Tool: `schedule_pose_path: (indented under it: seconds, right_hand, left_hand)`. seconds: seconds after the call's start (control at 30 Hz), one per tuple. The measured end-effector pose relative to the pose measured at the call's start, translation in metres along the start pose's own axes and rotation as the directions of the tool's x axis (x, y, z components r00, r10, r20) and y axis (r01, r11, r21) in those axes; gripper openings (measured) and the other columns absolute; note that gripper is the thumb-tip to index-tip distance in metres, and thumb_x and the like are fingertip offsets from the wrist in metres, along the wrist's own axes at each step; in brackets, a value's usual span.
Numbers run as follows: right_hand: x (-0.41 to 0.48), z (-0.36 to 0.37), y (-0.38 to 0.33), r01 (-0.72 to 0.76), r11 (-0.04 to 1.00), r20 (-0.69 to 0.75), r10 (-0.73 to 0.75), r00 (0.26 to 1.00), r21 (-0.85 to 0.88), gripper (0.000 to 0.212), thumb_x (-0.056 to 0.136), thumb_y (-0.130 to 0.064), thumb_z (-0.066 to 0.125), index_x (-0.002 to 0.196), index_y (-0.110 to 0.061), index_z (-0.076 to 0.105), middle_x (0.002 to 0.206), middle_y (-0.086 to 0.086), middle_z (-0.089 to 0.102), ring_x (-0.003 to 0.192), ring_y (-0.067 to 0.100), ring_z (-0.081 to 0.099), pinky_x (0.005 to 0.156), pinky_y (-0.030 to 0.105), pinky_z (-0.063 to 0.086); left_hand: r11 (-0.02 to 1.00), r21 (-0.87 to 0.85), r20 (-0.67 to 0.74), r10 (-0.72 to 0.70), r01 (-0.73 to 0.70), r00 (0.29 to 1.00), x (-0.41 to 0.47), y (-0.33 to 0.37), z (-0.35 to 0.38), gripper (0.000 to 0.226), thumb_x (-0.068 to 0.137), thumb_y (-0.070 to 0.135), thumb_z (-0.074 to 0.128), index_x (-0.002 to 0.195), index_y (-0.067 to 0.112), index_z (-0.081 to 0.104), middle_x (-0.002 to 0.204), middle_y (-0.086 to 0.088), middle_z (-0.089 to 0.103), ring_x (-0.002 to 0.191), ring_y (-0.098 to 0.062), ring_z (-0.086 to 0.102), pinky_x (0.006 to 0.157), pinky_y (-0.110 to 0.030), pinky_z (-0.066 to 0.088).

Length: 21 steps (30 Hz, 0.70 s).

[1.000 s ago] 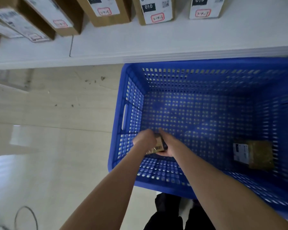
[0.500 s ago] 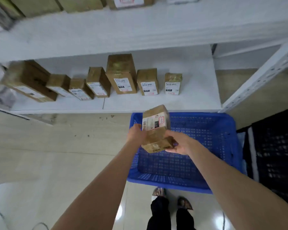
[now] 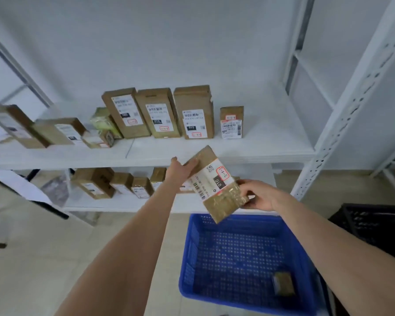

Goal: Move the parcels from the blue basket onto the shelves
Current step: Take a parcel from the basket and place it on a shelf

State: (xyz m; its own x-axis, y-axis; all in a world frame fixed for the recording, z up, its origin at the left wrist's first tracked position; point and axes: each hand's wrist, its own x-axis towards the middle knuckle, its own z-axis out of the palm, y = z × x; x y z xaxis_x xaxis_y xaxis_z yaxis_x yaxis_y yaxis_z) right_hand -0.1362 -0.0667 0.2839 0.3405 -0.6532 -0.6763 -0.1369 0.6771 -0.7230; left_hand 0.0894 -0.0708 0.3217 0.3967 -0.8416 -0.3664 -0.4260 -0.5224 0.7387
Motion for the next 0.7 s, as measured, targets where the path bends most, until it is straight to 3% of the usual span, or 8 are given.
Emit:
schedule_pose_path:
  seconds: [0.13, 0.23, 0.37, 0.43, 0.5, 0.53, 0.6, 0.7]
  right_hand:
    - [-0.032, 0.0, -0.019, 0.053, 0.995, -0.024, -0.051, 0.998, 0.087, 0.034, 0.08, 0.006, 0.044, 0.106, -0.005, 0.064, 0.11, 0.018, 0.054, 0.1, 0.03, 0.056, 0.095, 0.046, 0.052]
    - [-0.053, 0.0, -0.03, 0.086, 0.983, -0.017, -0.084, 0.996, 0.165, 0.028, 0.083, 0.005, 0.044, 0.102, -0.004, 0.061, 0.103, 0.018, 0.055, 0.095, 0.029, 0.058, 0.095, 0.047, 0.051]
    - [-0.067, 0.002, -0.032, 0.114, 0.958, 0.042, -0.13, 0.991, 0.262, 0.027, 0.085, 0.007, 0.038, 0.099, -0.005, 0.059, 0.099, 0.018, 0.057, 0.095, 0.03, 0.058, 0.097, 0.048, 0.048]
    - [-0.068, 0.005, -0.029, 0.111, 0.991, 0.08, -0.117, 0.99, 0.076, 0.028, 0.085, 0.004, 0.041, 0.103, -0.008, 0.058, 0.1, 0.013, 0.056, 0.095, 0.026, 0.054, 0.096, 0.046, 0.045]
    - [-0.068, 0.009, -0.031, 0.143, 0.965, 0.006, -0.145, 0.989, -0.222, 0.034, 0.088, -0.007, 0.055, 0.121, -0.013, 0.054, 0.115, 0.006, 0.056, 0.105, 0.025, 0.053, 0.093, 0.043, 0.044]
    - [-0.064, 0.009, -0.033, 0.177, 0.945, -0.043, -0.196, 0.98, -0.274, 0.052, 0.087, -0.014, 0.063, 0.136, -0.015, 0.045, 0.131, 0.006, 0.051, 0.118, 0.028, 0.049, 0.096, 0.045, 0.042]
    - [-0.057, 0.009, -0.04, 0.259, 0.947, -0.126, -0.285, 0.95, -0.191, 0.084, 0.081, -0.019, 0.074, 0.15, -0.023, 0.028, 0.151, 0.005, 0.036, 0.133, 0.03, 0.039, 0.103, 0.048, 0.04]
    - [-0.058, 0.011, -0.046, 0.304, 0.948, -0.1, -0.313, 0.944, -0.098, 0.086, 0.08, -0.01, 0.075, 0.149, -0.032, 0.029, 0.145, 0.007, 0.045, 0.12, 0.027, 0.053, 0.09, 0.042, 0.05]
  left_hand:
    - [0.987, -0.163, 0.036, 0.009, -0.003, 0.999, -0.019, 0.023, -0.015, 0.078, 0.088, 0.053, 0.057, 0.148, 0.017, 0.025, 0.131, -0.009, 0.052, 0.101, -0.023, 0.055, 0.084, -0.038, 0.049]
    - [0.969, -0.247, 0.103, 0.033, -0.007, 0.994, -0.03, 0.032, -0.025, 0.083, 0.074, 0.066, 0.063, 0.139, 0.019, 0.041, 0.123, -0.007, 0.06, 0.106, -0.027, 0.06, 0.092, -0.048, 0.05]
    - [0.92, -0.391, 0.133, 0.038, 0.017, 0.99, -0.043, 0.039, -0.027, 0.053, 0.081, 0.043, 0.071, 0.122, 0.014, 0.052, 0.104, -0.01, 0.069, 0.098, -0.028, 0.065, 0.089, -0.052, 0.053]
    - [0.914, -0.402, 0.12, 0.107, -0.05, 0.987, -0.045, 0.046, -0.026, 0.056, 0.081, 0.032, 0.074, 0.127, 0.013, 0.05, 0.109, -0.011, 0.069, 0.101, -0.027, 0.065, 0.094, -0.05, 0.05]
    - [0.948, -0.285, 0.126, 0.18, -0.139, 0.976, -0.049, 0.055, -0.026, 0.072, 0.077, 0.024, 0.078, 0.138, 0.016, 0.041, 0.121, -0.009, 0.063, 0.105, -0.026, 0.063, 0.094, -0.045, 0.05]
    - [0.966, -0.181, 0.151, 0.214, -0.186, 0.965, -0.05, 0.06, -0.026, 0.081, 0.075, 0.022, 0.08, 0.143, 0.017, 0.035, 0.126, -0.008, 0.059, 0.108, -0.026, 0.061, 0.094, -0.043, 0.05]
    - [0.966, 0.006, 0.244, 0.248, -0.257, 0.937, -0.053, 0.067, -0.024, 0.093, 0.074, 0.019, 0.081, 0.148, 0.017, 0.025, 0.135, -0.005, 0.049, 0.115, -0.027, 0.056, 0.097, -0.042, 0.048]
    - [0.931, 0.135, 0.373, 0.269, -0.339, 0.888, -0.064, 0.078, -0.015, 0.081, 0.077, 0.016, 0.077, 0.145, 0.013, 0.033, 0.142, -0.004, 0.047, 0.121, -0.024, 0.052, 0.102, -0.038, 0.043]
